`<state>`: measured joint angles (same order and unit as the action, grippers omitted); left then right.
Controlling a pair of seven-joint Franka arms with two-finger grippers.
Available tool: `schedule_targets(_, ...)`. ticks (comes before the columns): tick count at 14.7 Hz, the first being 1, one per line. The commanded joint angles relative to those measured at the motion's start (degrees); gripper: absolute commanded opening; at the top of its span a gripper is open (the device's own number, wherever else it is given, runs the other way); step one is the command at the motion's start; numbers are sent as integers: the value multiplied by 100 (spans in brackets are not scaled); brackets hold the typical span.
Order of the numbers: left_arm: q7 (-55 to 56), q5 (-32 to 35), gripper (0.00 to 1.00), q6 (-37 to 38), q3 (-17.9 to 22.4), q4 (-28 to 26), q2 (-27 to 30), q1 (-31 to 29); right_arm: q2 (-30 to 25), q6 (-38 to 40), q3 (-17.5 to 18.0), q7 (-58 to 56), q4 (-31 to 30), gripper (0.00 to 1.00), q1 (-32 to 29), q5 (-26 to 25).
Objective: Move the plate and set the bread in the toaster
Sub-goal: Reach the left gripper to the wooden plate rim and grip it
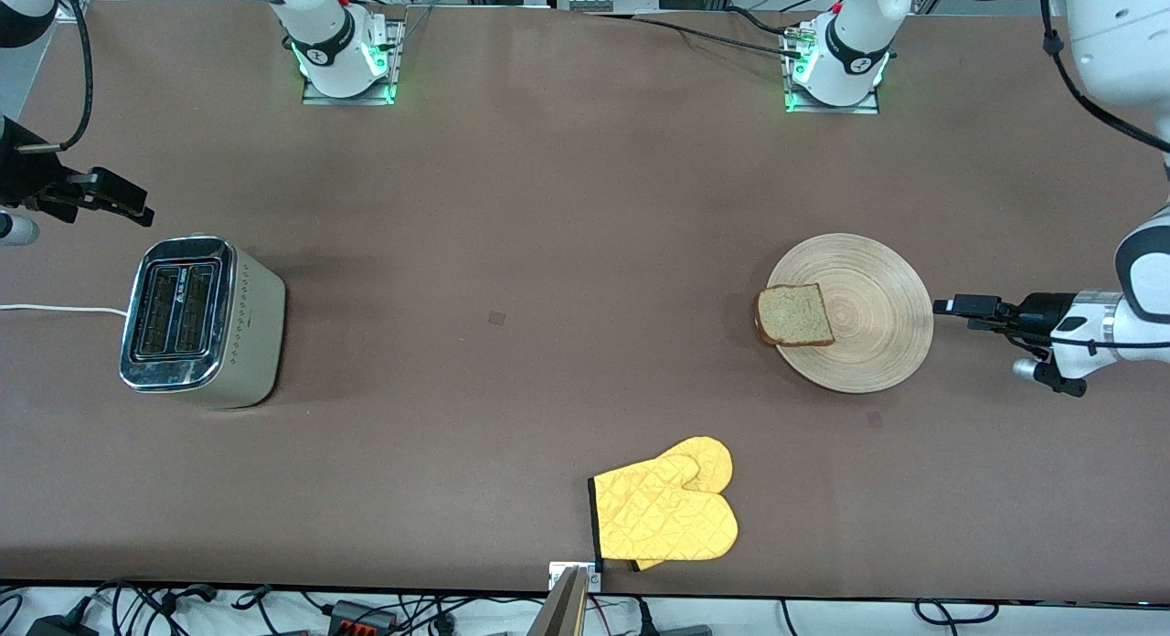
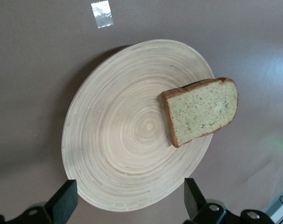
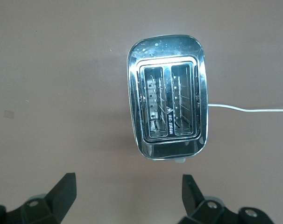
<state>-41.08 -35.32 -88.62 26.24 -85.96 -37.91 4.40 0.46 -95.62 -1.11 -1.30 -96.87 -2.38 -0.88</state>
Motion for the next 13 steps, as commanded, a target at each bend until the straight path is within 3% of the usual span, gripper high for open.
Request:
schedule_targets(1, -295, -247, 100, 11, 100, 62, -295, -35, -38, 9, 41, -99, -34, 100, -35, -70)
schedule_targets(13, -1165, -238, 100, -129, 258, -246, -858, -132, -29, 18, 41, -99, -34, 100, -35, -70)
